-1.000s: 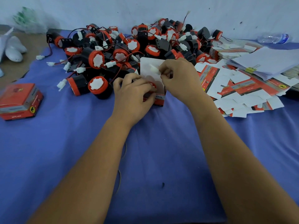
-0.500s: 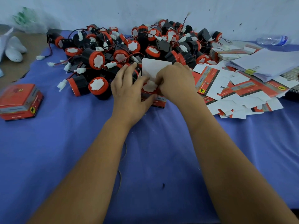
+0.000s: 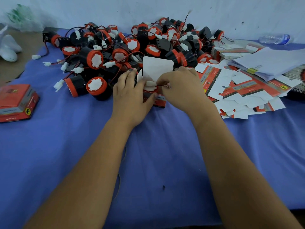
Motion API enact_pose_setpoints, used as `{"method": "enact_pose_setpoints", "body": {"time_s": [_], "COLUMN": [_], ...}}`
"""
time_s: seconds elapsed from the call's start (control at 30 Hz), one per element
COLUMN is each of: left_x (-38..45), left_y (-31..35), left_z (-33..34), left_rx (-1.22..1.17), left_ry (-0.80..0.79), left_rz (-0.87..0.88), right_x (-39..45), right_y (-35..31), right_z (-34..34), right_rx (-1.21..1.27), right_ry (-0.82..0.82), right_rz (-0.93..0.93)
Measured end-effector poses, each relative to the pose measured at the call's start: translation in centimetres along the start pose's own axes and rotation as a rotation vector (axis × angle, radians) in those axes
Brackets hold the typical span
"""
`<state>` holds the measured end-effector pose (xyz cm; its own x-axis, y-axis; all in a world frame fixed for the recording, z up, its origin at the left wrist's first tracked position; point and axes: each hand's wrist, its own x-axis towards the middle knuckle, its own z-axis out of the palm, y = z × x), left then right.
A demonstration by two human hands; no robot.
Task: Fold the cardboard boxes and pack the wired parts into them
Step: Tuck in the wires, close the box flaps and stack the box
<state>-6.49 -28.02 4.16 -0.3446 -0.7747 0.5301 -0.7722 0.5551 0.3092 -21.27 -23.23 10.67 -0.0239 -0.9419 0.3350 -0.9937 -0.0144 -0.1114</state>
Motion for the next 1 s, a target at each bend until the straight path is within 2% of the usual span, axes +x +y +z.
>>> {"method": "enact_pose_setpoints", "body": {"time_s": [0.07,0.17,0.27,0.33,0.47,0.63,0.77,0.87,1.0], "left_x": [0.1,0.0,-0.2,0.1,0.3,0.1,0.0,0.1,0.0], "left_y": [-0.1,0.1,0.3,0.0,-0.3,0.2,0.0,-0.2,0.0], "left_z": [-0.2,-0.6,-1.3,-1.4,-1.5,-1.2,-0.9,-0.8,-1.0], "left_rx": [-0.090,-0.479,-0.840,-0.947,-0.899,-0.631,-0.500,-0.514,-0.670], "left_ry": [-0.031,0.014,0.117,0.092,-0.003,0.025,0.041,0.013,-0.027], "left_rz": [-0.002,-0.001,-0.205,-0.330,-0.286,-0.075,0.007,-0.025,-0.032], "right_x": [-0.2,-0.4,-0.5,-0.7,-1.0,-1.2,-1.2,-1.0,-0.6], "right_y": [-0.4,-1.1,-1.2,-1.0,-0.7,-0.4,-0.4,-0.4,-1.0], "right_z": [0.5,1.2,1.7,1.9,2.3,2.5,2.7,2.6,2.9], "right_rx": [-0.013,-0.069,-0.081,-0.055,0.004,0.062,0.098,0.079,-0.021], "right_ry": [0.008,0.018,0.031,0.028,0.024,0.078,0.162,0.216,0.228], "right_rz": [-0.004,-0.032,-0.026,-0.020,-0.013,-0.008,0.022,0.064,0.092]}}
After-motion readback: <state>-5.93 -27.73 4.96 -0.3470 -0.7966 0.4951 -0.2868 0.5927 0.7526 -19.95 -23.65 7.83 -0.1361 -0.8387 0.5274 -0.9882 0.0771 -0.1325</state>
